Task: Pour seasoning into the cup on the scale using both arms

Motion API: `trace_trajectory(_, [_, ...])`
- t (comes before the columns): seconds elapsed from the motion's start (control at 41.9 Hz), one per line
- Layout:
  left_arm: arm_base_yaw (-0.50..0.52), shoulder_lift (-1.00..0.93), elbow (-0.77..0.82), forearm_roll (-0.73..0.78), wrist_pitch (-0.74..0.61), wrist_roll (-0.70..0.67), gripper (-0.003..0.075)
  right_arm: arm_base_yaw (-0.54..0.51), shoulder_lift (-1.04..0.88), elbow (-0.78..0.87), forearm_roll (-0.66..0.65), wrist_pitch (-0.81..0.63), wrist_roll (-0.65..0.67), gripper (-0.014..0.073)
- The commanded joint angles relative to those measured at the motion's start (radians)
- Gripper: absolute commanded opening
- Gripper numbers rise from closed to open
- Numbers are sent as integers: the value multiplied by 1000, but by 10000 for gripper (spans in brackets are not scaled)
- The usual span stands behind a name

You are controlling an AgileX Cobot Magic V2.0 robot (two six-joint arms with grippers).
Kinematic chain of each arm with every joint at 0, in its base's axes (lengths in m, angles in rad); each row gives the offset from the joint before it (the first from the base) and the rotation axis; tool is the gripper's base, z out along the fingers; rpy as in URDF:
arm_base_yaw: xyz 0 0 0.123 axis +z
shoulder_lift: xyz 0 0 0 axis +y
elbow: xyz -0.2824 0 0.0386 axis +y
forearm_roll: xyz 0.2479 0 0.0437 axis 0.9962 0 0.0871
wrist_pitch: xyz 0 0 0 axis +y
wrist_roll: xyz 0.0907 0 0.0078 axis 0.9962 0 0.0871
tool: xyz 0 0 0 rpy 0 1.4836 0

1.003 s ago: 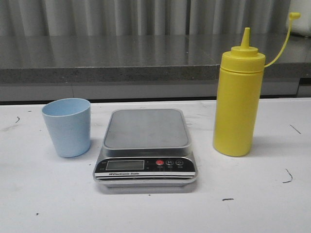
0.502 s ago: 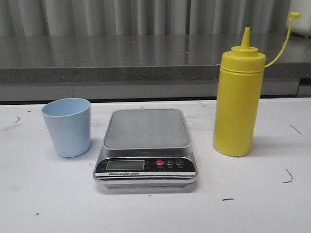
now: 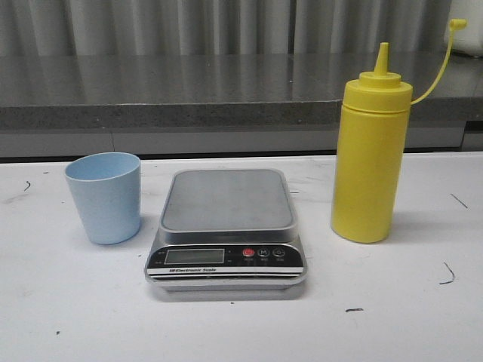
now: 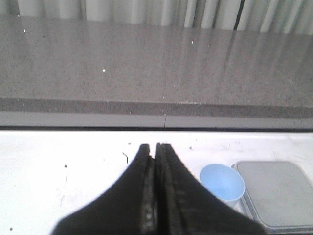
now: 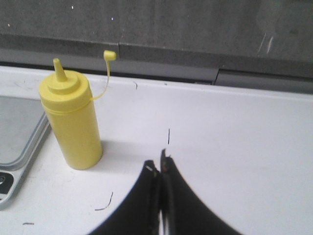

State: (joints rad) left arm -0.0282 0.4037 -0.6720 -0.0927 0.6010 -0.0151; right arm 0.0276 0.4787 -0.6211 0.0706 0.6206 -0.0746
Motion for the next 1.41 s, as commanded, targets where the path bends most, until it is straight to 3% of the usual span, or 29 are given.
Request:
trace_trajectory(0.0, [2,41,-35,-8,-33,2,-20,0,66,-25,0,-57,-11,-68])
trace_trajectory(0.263, [2,91,-35,-13,-13,2,-20,0,201,-25,0,-25,-12,-62])
trace_trajectory(0.334, [2,105,-35,-13,-5,2,-19,0,228,-25,0,-9,-16,-20])
trace_trajectory(0.382, [2,118,-35,-13,0,2,-15,0,243,-25,0,2,-16,58])
trace_trajectory(0.478, [2,149,-35,-6,9,2,73,0,263,-25,0,17,-16,325])
trace_trajectory(0.549, [2,172,-35,-4,9,2,211,0,270,-25,0,25,-16,503])
trace_trajectory(0.645, [2,207,-36,-4,9,15,445,0,273,-25,0,32,-16,633])
trace_trajectory(0.74, [-2,243,-40,-4,11,15,553,0,273,-25,0,32,-16,645])
trace_trajectory(1.051, [-155,428,-86,-4,25,34,554,0,273,-25,2,35,-16,645])
trace_trajectory(1.385, [-248,782,-307,-2,143,36,552,0,273,-25,2,35,-16,645])
